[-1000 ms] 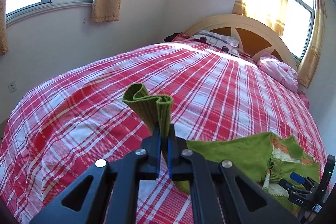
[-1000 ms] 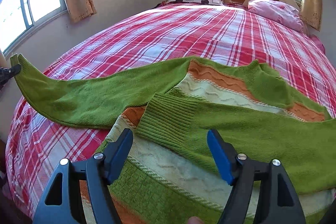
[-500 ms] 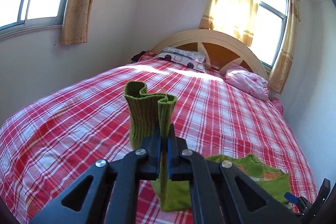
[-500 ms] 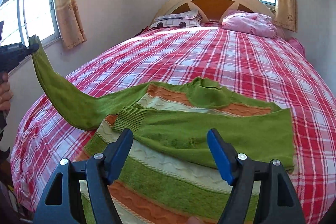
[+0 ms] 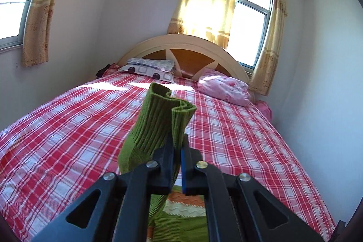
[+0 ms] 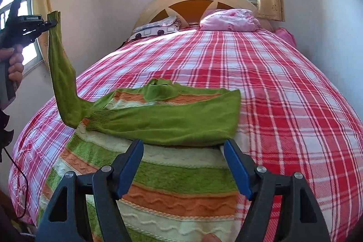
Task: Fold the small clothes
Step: 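Carry the cuff with the left tool across the sweater body and release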
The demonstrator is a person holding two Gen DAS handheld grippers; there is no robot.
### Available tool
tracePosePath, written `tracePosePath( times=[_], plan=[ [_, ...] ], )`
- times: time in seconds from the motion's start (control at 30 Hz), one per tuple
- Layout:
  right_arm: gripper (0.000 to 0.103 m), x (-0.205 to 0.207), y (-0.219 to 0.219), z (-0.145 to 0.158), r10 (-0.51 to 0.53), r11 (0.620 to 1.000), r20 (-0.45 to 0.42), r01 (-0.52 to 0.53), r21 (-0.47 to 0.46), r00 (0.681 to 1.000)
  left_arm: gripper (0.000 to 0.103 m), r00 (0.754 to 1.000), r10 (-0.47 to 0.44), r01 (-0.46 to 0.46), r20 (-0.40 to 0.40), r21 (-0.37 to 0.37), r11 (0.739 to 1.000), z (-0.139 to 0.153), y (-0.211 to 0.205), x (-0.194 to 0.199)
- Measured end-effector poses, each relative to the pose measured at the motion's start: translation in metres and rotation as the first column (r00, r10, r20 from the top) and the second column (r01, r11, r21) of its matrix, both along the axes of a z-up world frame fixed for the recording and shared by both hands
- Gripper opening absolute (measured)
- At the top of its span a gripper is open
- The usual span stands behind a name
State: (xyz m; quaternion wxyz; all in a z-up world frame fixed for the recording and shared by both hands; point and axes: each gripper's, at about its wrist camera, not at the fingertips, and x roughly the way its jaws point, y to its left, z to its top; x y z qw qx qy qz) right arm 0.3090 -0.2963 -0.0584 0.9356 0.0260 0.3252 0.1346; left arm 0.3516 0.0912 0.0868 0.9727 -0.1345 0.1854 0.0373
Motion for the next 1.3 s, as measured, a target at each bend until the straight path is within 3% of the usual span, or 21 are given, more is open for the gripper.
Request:
tracePosePath(
  times=[0.3,0.5,0.87,1.03,1.13,1.17,1.23,1.3],
  plan=[
    [0.074,-0.025,-0.047,-0.023,-0.076,0.996,-0.041,0.078,0.038,0.996,0.005,0.992,-0.128,0.128,-0.016,-0.018,0.992,-0.010,-0.082,0.035],
    [0.074,-0.031,-0.060,-0.047,-0.089,0.994,-0.085,0.095,0.063,0.992,0.005,0.983,-0.176,0.177,-0.043,0.029,0.984,-0.040,-0.145,0.048],
    [0.074,-0.030,-0.063,-0.059,-0.093,0.991,-0.094,0.102,0.092,0.991,0.005,0.942,-0.258,0.286,-0.215,0.111,0.952,-0.122,-0.245,0.077],
    [0.074,-0.027,-0.068,-0.063,-0.102,0.989,-0.098,0.111,0.098,0.990,0.005,0.930,-0.264,0.313,-0.255,0.172,0.934,-0.143,-0.265,0.081],
    [0.074,-0.026,-0.072,-0.066,-0.112,0.987,-0.101,0.123,0.107,0.989,0.006,0.910,-0.289,0.354,-0.299,0.192,0.916,-0.156,-0.277,0.082],
    [0.074,-0.026,-0.073,-0.067,-0.115,0.986,-0.100,0.126,0.109,0.988,0.010,0.899,-0.298,0.371,-0.320,0.199,0.907,-0.160,-0.281,0.081],
    [0.074,-0.026,-0.076,-0.067,-0.119,0.985,-0.093,0.129,0.112,0.988,0.026,0.877,-0.322,0.409,-0.356,0.203,0.889,-0.165,-0.283,0.078],
    [0.074,-0.026,-0.080,-0.067,-0.125,0.982,-0.092,0.136,0.131,0.988,0.051,0.860,-0.381,0.457,-0.340,0.179,0.871,-0.157,-0.276,0.063]
  ],
)
